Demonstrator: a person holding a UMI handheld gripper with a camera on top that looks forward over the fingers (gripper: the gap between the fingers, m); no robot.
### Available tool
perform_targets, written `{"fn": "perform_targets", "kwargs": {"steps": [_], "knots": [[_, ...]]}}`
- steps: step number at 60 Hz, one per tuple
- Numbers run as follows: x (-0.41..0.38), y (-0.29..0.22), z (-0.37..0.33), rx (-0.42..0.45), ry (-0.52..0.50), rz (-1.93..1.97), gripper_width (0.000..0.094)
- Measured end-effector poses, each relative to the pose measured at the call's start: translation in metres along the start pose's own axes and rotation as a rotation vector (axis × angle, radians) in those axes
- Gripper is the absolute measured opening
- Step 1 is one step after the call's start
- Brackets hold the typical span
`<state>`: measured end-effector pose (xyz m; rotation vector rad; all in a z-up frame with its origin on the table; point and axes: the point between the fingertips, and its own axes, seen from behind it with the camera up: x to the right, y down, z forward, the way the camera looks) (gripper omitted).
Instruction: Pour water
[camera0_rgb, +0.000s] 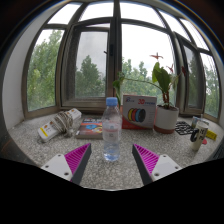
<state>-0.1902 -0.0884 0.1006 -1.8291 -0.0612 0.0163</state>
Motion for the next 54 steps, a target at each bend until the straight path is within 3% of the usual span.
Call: {"fn": "perform_targets", "kwargs": {"steps": [7,16,20,24,35,45,54], "knots": [[-0.004,-0.003,0.065,-0.008,0.01,0.035,0.085],[0.005,-0.008,0.116,0.003,0.069,0.017,0.0738],[0.003,-0.009,0.128,0.009,0.068,0.001,0.0637],[0.001,-0.014,0.132,0.045,0.062,-0.026,0.0463],[-0.008,-0.017,0.131,0.087,0.025,-0.035,0.0303],[-0.015,-0.033,0.117,0.122,-0.038,0.003,0.0275],[-0.01,-0.1,0.078,0.215,-0.171,0.211,0.0274]]}}
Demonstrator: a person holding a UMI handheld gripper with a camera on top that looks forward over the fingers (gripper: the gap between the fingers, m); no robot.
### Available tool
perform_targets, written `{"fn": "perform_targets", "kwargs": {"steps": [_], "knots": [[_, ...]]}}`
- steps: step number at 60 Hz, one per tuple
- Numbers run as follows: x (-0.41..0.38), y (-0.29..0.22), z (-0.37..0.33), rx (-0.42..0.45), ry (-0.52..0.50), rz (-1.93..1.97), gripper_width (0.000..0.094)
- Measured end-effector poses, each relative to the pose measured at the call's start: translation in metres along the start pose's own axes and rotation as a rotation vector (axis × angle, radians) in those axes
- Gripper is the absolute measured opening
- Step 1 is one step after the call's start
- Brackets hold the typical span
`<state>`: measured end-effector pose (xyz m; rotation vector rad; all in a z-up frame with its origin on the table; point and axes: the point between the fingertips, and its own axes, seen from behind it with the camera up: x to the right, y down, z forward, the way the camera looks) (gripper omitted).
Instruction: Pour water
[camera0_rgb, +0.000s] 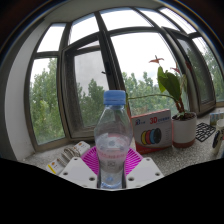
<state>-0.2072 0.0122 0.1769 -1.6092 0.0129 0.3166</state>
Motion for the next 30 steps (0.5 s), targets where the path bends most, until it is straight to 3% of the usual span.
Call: {"fn": "perform_targets", "kwargs": {"steps": [16,24,30], "knots": [[0.041,-0.178,-0.056,0.223,-0.411,0.824,0.0272],[0.117,-0.223,-0.07,0.304,-0.528,1.267,0.0273],[0.183,-0.227,-0.076,0.358,-0.565,1.531,0.0272]]}}
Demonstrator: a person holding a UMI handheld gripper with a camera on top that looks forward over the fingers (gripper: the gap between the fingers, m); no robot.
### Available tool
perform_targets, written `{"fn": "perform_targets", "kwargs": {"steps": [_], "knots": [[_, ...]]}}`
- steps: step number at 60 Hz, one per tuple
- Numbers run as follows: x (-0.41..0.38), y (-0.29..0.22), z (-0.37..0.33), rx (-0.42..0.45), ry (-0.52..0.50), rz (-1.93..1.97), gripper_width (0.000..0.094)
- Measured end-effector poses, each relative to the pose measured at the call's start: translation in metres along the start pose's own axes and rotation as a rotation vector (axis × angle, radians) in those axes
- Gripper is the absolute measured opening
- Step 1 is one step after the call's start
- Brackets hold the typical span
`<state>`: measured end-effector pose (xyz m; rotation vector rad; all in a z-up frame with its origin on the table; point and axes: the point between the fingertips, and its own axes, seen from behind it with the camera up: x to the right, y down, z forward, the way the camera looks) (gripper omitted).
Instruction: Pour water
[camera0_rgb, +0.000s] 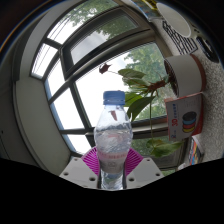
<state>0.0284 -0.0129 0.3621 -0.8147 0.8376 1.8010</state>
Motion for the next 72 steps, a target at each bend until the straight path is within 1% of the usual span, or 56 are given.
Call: {"fn": "perform_targets", "kwargs": {"steps": [7,12,14,15,21,26,33,37,41,44,49,54,59,62,67,72], "knots": [[0.009,-0.075,-0.02,0.125,-0.029,0.244,0.0273],[0.03,-0.128,-0.038,0.241,-0.02,0.387,0.0273],[0.03,-0.142,-0.051,0.274,-0.018,0.419,0.0274],[0.035,-0.146,-0.045,0.288,-0.012,0.422,0.0274],[0.047,-0.16,-0.053,0.303,0.024,0.442,0.0275],[0.05,-0.166,-0.061,0.317,0.025,0.477,0.0275],[0.041,-0.162,-0.058,0.283,0.035,0.465,0.0275],[0.025,-0.156,-0.051,0.239,0.049,0.411,0.0273],[0.001,-0.147,-0.04,0.173,0.049,0.308,0.0273],[-0.024,-0.142,-0.033,0.116,0.033,0.188,0.0273],[-0.066,-0.136,-0.01,0.036,0.028,-0.127,0.0273],[-0.109,-0.138,0.002,-0.002,0.021,-0.5,0.0274],[-0.142,-0.156,0.012,-0.013,0.027,-0.85,0.0271],[-0.16,-0.174,0.006,-0.009,0.038,-1.044,0.0273],[-0.158,-0.207,0.006,0.0,0.113,-1.337,0.0272],[-0.138,-0.248,-0.009,-0.024,0.224,-1.563,0.0272]]}}
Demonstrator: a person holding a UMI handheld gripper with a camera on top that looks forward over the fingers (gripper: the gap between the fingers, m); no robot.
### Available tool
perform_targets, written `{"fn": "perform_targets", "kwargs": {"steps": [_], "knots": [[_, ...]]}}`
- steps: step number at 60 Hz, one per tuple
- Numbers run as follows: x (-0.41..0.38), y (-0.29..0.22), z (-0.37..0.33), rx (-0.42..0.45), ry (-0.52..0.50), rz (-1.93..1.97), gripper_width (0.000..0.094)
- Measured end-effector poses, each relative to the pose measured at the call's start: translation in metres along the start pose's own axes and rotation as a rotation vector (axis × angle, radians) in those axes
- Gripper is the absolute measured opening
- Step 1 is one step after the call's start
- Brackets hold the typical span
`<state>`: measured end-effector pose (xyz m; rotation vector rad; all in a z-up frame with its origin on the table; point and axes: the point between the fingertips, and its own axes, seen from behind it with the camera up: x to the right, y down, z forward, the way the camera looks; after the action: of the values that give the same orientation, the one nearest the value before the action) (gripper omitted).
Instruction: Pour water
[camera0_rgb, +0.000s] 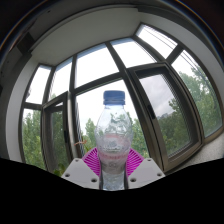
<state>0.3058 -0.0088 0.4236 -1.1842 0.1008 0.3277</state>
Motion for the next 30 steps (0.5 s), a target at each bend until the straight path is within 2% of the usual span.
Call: {"fn": "perform_targets", "kwargs": {"steps": [9,19,28,30], "knots": [[0.085,0.094,-0.026,-0.218,0.129,-0.292,0.0273],[0.15,0.222,-0.064,-0.463,0.174,-0.329,0.0272],[0.176,0.296,-0.106,-0.593,0.203,-0.34,0.0277],[0.175,0.287,-0.099,-0.524,0.201,-0.334,0.0275]]}}
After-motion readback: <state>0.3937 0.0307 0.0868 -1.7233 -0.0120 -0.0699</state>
